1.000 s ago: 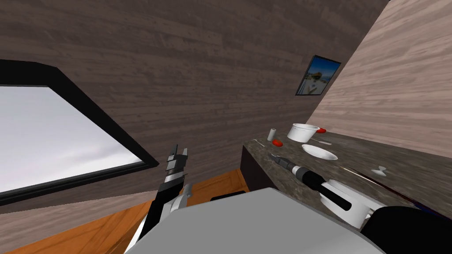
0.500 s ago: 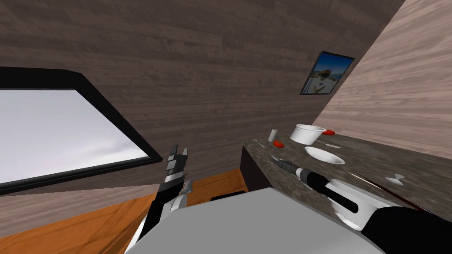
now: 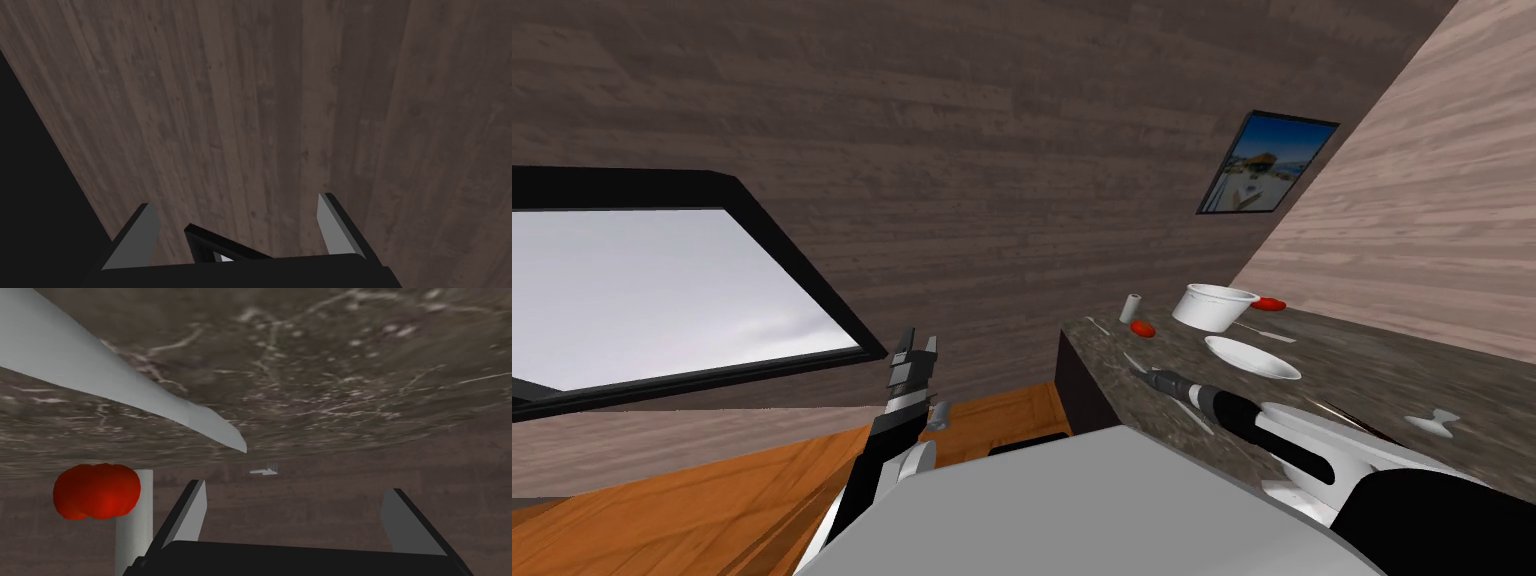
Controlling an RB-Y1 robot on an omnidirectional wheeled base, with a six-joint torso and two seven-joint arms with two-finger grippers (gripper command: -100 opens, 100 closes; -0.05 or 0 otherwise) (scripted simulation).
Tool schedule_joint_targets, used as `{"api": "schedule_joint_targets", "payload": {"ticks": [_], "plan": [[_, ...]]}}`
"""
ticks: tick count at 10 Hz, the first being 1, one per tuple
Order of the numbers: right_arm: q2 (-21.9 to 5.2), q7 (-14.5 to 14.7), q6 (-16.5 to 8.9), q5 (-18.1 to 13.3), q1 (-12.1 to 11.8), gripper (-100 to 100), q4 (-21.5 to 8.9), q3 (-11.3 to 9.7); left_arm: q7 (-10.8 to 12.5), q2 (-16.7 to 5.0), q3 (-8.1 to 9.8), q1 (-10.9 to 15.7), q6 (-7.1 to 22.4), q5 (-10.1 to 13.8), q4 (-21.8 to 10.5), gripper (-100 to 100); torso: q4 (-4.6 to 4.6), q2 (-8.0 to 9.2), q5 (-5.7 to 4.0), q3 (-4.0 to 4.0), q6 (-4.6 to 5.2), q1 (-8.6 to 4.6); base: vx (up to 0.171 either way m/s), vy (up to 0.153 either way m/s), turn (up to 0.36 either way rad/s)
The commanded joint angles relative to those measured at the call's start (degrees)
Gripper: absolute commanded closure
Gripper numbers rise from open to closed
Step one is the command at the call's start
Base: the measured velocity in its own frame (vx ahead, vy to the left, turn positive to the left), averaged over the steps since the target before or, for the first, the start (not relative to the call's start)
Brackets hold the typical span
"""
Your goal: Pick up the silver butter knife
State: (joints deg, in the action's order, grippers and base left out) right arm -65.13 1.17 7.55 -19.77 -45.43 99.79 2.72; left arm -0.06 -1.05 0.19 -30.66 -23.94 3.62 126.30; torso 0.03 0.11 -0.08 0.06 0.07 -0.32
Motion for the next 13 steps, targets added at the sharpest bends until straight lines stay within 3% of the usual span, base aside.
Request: {"api": "schedule_joint_targets", "payload": {"ticks": [1,5,7,8,9,13], "plan": [[-2.86,-0.15,0.15,-0.38,-0.27,-100,-1.37,-1.65,0.0,0.0,0.0,0.0,0.0,0.0,0.0,0,0.0,0.0,0.0,0.0,0.0,0.0,-0.04,-0.07,0.067],[-8.68,-0.53,-0.01,-0.9,-1.25,-100,-2.9,-4.84,0.0,0.0,0.0,0.0,0.0,0.0,0.0,0,0.0,-0.03,0.03,-0.01,0.01,0.15,-0.033,-0.047,0.056],[-8.86,-0.5,-0.02,-0.96,-1.31,-100,-2.94,-5.03,0.0,0.0,0.0,0.0,0.0,0.0,0.0,0,-0.01,-0.07,0.04,-0.04,0.01,0.22,-0.018,-0.018,0.022],[-8.95,-0.52,-0.04,-0.97,-1.32,0,-2.97,-5.1,0.0,0.01,0.0,-0.01,0.0,0.0,0.0,0,-0.01,-0.1,0.05,-0.05,0.02,0.28,0.0,0.0,0.0],[-8.63,1.96,0.55,0.16,-1.06,-100,-2.91,-5.8,0.0,0.01,0.0,-0.01,0.0,0.0,0.0,0,-0.02,-0.13,0.06,-0.07,0.02,0.32,0.066,-0.01,-0.158],[-8.01,6.91,1.74,2.41,-0.54,-100,-2.78,-7.21,0.0,0.0,0.0,-0.03,0.0,0.0,0.0,0,-0.12,-0.57,0.06,-0.33,0.01,0.31,0.109,-0.007,-0.133]]}}
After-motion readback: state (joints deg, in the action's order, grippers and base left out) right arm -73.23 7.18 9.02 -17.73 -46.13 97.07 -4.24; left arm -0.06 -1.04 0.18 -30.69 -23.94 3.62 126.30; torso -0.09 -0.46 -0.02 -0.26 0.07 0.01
